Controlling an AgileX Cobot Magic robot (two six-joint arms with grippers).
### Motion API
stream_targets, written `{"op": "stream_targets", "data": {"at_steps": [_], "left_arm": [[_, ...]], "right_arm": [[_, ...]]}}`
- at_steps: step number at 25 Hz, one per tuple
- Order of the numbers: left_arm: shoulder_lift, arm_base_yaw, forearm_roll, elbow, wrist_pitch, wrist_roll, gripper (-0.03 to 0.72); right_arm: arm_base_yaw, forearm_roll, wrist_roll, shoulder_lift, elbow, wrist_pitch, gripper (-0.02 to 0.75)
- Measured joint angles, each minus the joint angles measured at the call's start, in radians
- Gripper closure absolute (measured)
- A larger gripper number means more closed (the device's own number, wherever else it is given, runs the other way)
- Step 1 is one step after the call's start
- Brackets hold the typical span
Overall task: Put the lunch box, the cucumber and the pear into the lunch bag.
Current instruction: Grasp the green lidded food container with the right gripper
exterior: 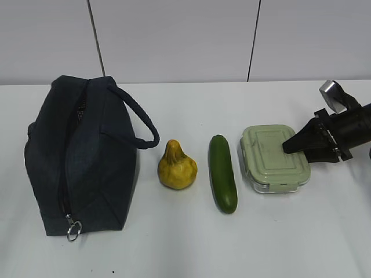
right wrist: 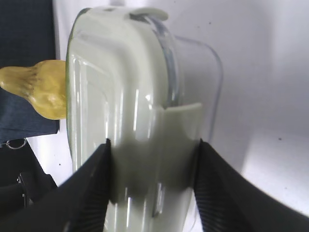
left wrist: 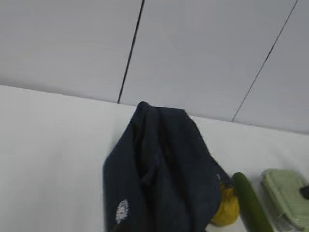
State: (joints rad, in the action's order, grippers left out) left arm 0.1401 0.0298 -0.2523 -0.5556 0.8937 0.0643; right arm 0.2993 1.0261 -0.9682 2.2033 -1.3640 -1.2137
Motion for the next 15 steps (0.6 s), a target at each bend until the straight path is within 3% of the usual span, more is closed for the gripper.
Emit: {"op": "stream_targets", "data": {"at_steps": [5,11,15], "left_arm": [[0.319,0.000,-0.210,-0.001,-0.162,0.092,0.449],[0.637,0.000,-0.478,-0.001,-0.260,0.402,0.393],[0.785,0.004,-0.567,-0.039,-0.265,0.493,0.347]], "right_arm": [[0.000,0.000,0.008,-0.002,0.000,0.002,0.355],[0.000,-0.001,0.008,-0.003,0.000,0.002,0.356],[0.000,0.001,0.008,-0.003,0.000,0.004,0.356]]}}
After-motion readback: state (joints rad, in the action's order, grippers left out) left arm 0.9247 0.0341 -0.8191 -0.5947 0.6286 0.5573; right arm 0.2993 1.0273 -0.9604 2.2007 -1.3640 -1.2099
